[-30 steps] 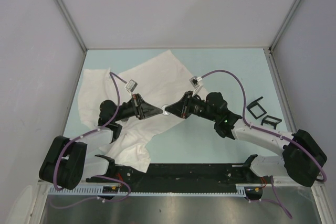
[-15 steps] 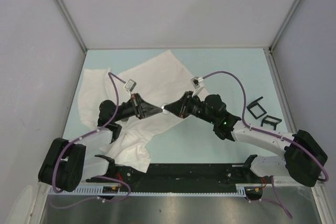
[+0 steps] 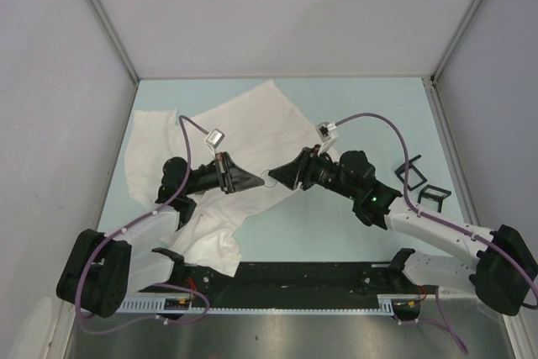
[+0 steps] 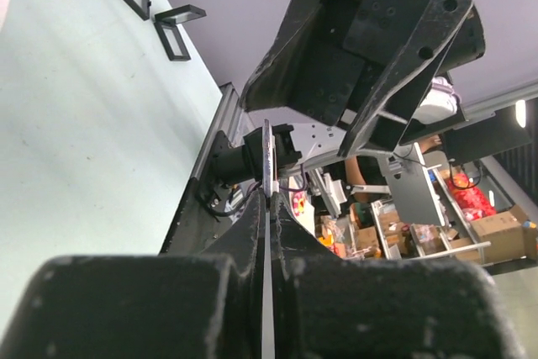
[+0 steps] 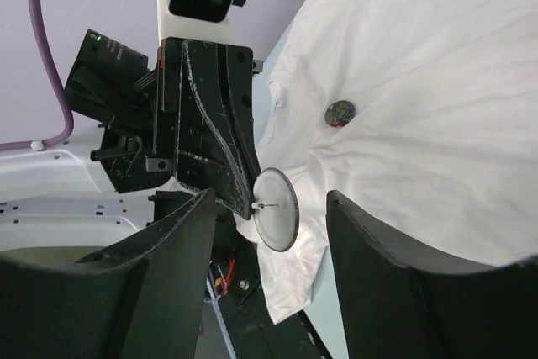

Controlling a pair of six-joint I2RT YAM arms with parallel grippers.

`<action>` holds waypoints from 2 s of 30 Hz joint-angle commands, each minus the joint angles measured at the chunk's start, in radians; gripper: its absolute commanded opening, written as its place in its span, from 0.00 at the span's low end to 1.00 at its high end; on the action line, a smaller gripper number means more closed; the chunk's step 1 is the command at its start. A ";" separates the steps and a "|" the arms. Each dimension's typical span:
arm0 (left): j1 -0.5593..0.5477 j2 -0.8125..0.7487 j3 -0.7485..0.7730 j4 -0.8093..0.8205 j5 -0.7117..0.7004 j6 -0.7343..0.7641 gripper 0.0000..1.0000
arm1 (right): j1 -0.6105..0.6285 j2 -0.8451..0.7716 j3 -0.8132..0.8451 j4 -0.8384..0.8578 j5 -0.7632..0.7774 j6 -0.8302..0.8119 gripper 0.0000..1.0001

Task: Remove the brooch from the garment
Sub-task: Close the brooch, then place the brooch in the brooch box.

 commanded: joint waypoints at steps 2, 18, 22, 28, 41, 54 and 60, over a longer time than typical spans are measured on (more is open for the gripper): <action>-0.004 -0.024 0.049 -0.044 0.016 0.071 0.00 | -0.028 -0.048 -0.011 -0.056 -0.090 -0.041 0.61; -0.006 -0.053 0.040 -0.023 0.016 0.039 0.00 | -0.034 0.025 -0.031 0.028 -0.147 0.000 0.34; -0.006 -0.064 0.041 -0.038 0.014 0.045 0.00 | -0.033 0.007 -0.030 -0.024 -0.110 -0.012 0.41; -0.006 -0.061 0.038 -0.039 0.016 0.047 0.01 | -0.025 0.010 -0.034 0.042 -0.145 0.014 0.36; -0.023 -0.122 0.174 -0.502 -0.088 0.367 0.35 | 0.023 -0.112 -0.034 -0.218 0.247 -0.011 0.00; -0.023 -0.145 0.317 -0.839 -0.127 0.619 0.63 | -0.351 -0.274 0.091 -1.249 0.840 0.229 0.00; -0.024 -0.122 0.331 -0.874 -0.096 0.640 0.63 | -0.460 -0.213 0.144 -1.364 0.858 0.261 0.00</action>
